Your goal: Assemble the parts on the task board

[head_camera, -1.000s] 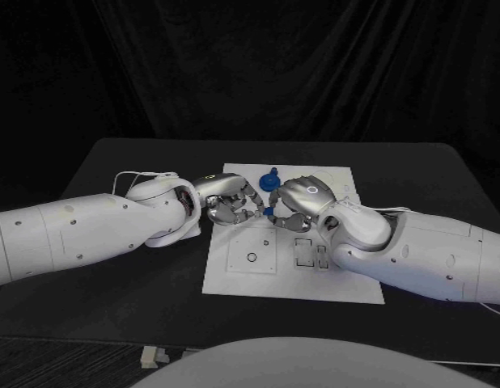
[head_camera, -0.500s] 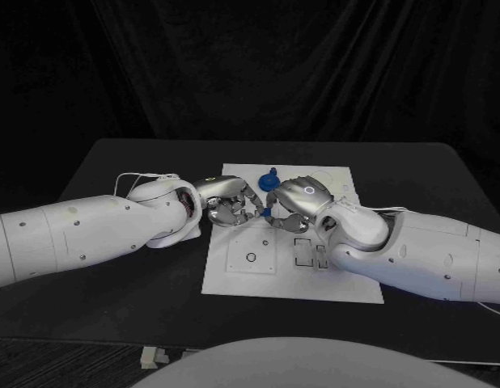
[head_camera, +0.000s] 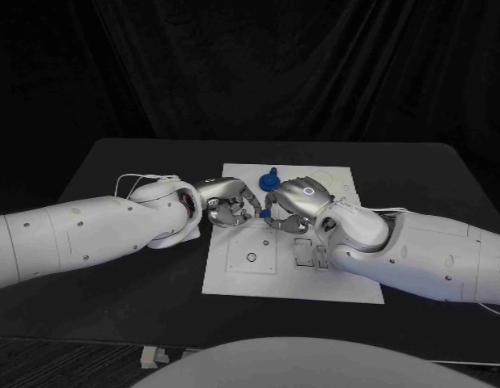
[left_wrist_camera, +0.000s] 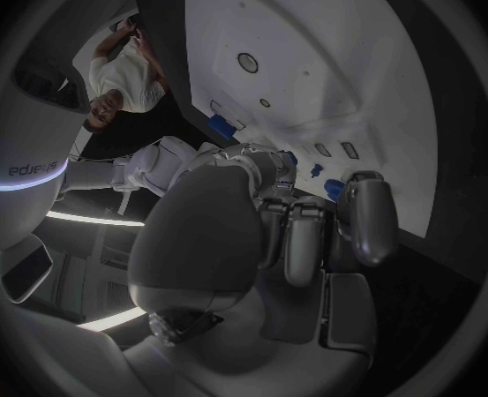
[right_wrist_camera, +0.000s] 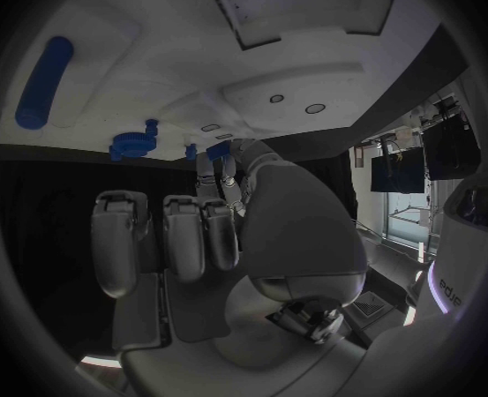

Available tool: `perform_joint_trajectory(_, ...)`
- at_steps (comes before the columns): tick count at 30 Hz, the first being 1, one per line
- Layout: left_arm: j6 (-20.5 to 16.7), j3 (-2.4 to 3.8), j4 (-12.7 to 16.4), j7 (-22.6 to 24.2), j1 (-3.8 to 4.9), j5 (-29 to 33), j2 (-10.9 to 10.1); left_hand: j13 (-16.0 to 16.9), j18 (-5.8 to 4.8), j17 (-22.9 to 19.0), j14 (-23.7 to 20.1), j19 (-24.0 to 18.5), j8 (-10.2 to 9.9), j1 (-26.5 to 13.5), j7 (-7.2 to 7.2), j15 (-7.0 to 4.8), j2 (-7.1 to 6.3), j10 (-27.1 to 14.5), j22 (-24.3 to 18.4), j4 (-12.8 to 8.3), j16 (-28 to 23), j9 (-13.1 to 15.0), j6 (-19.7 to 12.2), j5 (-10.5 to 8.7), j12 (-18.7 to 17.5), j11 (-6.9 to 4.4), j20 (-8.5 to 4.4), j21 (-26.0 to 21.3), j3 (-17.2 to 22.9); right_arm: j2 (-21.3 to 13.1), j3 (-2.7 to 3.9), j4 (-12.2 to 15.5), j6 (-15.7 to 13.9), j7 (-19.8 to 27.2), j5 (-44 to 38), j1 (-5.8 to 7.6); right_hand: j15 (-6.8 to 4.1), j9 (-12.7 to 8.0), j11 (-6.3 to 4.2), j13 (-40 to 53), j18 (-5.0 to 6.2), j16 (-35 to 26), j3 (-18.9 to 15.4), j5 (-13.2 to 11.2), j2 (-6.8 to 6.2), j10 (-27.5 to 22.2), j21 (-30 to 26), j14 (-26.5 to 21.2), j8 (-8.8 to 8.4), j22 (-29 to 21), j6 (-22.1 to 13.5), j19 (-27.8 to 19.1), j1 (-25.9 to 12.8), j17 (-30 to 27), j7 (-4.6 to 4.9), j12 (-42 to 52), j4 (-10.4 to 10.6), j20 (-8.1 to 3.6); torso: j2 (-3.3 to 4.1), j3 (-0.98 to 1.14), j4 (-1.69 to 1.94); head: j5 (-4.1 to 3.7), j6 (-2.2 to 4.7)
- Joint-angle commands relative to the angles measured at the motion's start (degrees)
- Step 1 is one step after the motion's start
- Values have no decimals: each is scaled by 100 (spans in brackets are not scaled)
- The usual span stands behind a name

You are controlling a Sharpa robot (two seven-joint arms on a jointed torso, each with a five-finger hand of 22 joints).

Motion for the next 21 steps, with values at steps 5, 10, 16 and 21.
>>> perform_joint_trajectory(5,98,4,-7,-42,-44,37,36,1072,39,1463,576,-22,-12,-62,7,29,8,213,987,-7,4,-10,-21,6,-43,53,31,-40,18,13,5,10,-117,49,-22,11,-36,12,-37,1508,13,-42,37,-35,-36,596,-36,471,17,1370,-7,399,9,973,-9,15,-6,-54,0,0,2,6,-1)
perform_joint_trajectory(10,112,4,-27,-60,-61,37,56,1069,41,1464,577,-27,-5,-64,9,34,13,209,985,-10,5,-16,-11,2,-46,57,36,-46,19,26,5,-7,-120,58,-22,11,-36,20,-35,1508,17,-53,63,-33,-37,596,-49,465,14,1366,-15,392,25,950,-7,15,-17,-53,1,-3,3,17,-1)
perform_joint_trajectory(16,106,4,-74,-85,-71,37,80,1058,45,1451,569,-37,-2,-67,12,37,18,199,980,-11,-4,-22,-5,-1,-57,61,39,-63,20,37,5,-17,-63,57,-22,11,-35,26,-34,1508,20,-67,79,-31,-40,596,-61,458,12,1361,-20,385,33,921,-5,15,-23,-53,-1,-2,3,19,-1)
perform_joint_trajectory(21,98,4,-103,-98,-76,38,94,1051,47,1447,566,-45,-4,-69,19,44,30,191,976,-14,-7,-36,-9,-5,-65,68,45,-74,26,49,5,-38,-7,63,-22,11,-30,37,-27,1508,28,-86,110,-40,-46,596,-89,446,1,1351,-42,370,41,880,5,15,-30,-51,-2,-3,3,21,-1)
